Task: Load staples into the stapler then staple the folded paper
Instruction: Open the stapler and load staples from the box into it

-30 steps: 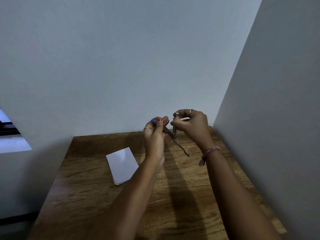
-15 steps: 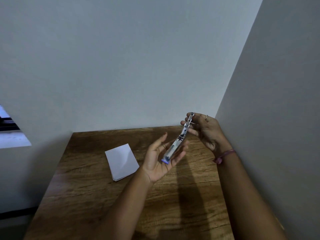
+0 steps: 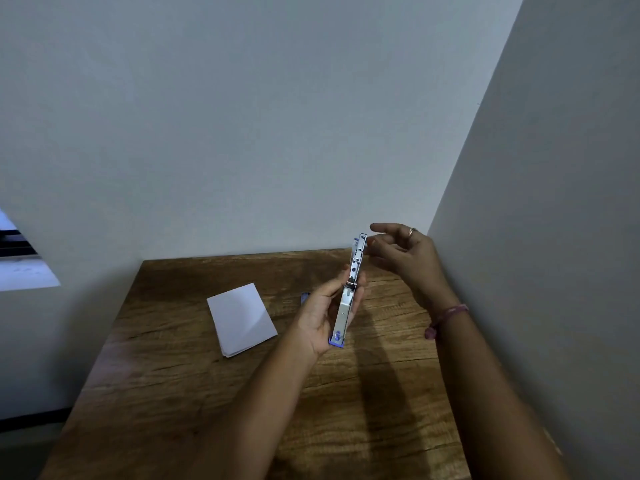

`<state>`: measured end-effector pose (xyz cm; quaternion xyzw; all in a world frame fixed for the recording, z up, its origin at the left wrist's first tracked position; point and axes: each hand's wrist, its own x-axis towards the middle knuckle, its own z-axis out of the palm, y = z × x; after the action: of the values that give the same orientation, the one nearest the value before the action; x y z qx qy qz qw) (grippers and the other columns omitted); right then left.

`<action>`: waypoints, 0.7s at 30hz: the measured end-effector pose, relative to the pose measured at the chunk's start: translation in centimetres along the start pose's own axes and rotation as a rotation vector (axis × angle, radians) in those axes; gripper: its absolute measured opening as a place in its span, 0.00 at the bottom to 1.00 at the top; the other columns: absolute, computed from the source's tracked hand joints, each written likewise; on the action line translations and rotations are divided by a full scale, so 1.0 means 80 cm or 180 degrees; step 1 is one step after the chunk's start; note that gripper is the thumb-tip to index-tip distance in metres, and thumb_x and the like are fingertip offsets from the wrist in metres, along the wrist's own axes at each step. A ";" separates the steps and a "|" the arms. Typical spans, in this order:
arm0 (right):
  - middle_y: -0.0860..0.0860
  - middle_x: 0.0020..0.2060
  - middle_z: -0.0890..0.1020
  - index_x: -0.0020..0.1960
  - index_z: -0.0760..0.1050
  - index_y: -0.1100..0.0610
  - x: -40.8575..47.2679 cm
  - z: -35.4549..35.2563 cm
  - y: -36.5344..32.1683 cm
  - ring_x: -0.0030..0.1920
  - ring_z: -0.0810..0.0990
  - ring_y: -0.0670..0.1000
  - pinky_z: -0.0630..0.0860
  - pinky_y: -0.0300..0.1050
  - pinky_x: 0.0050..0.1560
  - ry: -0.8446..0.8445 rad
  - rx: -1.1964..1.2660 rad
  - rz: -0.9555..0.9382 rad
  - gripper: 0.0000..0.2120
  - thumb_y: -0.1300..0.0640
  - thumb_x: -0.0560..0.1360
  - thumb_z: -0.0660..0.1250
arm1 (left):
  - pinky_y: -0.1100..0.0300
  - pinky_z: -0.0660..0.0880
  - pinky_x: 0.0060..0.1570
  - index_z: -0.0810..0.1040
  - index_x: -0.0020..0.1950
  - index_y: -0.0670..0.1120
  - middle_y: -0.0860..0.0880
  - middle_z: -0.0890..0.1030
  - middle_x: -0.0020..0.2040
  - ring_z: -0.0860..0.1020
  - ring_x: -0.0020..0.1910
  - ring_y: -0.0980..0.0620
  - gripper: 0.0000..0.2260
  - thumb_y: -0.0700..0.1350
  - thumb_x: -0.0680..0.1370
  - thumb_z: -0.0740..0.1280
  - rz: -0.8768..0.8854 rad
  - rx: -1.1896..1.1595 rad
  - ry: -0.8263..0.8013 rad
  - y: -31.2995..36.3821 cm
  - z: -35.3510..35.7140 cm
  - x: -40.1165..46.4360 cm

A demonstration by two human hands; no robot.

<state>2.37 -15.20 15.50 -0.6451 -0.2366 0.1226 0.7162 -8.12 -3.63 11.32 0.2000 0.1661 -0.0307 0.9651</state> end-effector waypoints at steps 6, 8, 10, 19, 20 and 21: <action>0.49 0.42 0.85 0.52 0.81 0.54 -0.008 -0.002 0.000 0.43 0.84 0.44 0.79 0.36 0.45 -0.0060 -0.1484 -0.0635 0.07 0.59 0.75 0.69 | 0.60 0.82 0.33 0.85 0.43 0.37 0.41 0.85 0.44 0.85 0.39 0.50 0.08 0.40 0.68 0.74 0.0032 -0.0057 0.0145 -0.004 -0.002 -0.003; 0.45 0.43 0.85 0.52 0.81 0.52 -0.008 0.000 0.000 0.42 0.82 0.39 0.77 0.31 0.44 -0.0106 -0.1950 -0.0788 0.07 0.57 0.75 0.69 | 0.61 0.81 0.33 0.85 0.44 0.36 0.41 0.85 0.43 0.85 0.38 0.50 0.09 0.40 0.68 0.74 0.0032 -0.0072 0.0177 -0.005 -0.002 -0.003; 0.43 0.43 0.84 0.52 0.81 0.52 -0.006 0.001 0.002 0.43 0.81 0.37 0.76 0.28 0.45 -0.0144 -0.2197 -0.0904 0.07 0.57 0.75 0.68 | 0.61 0.81 0.32 0.85 0.43 0.36 0.41 0.85 0.43 0.85 0.37 0.50 0.09 0.40 0.67 0.74 0.0069 -0.0093 0.0223 -0.007 -0.002 -0.002; 0.40 0.39 0.82 0.49 0.81 0.49 0.001 -0.004 0.013 0.42 0.80 0.34 0.73 0.26 0.43 -0.0212 -0.2573 -0.0871 0.06 0.54 0.74 0.68 | 0.60 0.81 0.31 0.85 0.42 0.35 0.41 0.85 0.41 0.84 0.36 0.50 0.08 0.40 0.69 0.73 -0.0009 -0.0118 0.0405 -0.010 -0.004 -0.002; 0.40 0.39 0.83 0.49 0.81 0.49 0.002 -0.004 0.014 0.41 0.80 0.34 0.73 0.26 0.43 -0.0256 -0.2603 -0.0823 0.06 0.54 0.74 0.67 | 0.60 0.81 0.31 0.85 0.42 0.35 0.40 0.85 0.41 0.85 0.36 0.50 0.08 0.40 0.69 0.73 -0.0020 -0.0102 0.0429 -0.010 -0.005 -0.002; 0.40 0.39 0.83 0.49 0.81 0.49 0.002 -0.004 0.014 0.41 0.80 0.34 0.73 0.26 0.42 -0.0306 -0.2634 -0.0781 0.05 0.54 0.75 0.67 | 0.60 0.81 0.31 0.85 0.43 0.35 0.40 0.85 0.41 0.85 0.36 0.49 0.08 0.40 0.69 0.73 -0.0029 -0.0092 0.0453 -0.010 -0.006 -0.002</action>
<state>2.86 -15.25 14.39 -0.8384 -0.3738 -0.0387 0.3947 -8.54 -4.15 10.65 0.1869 0.2356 -0.0184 0.9535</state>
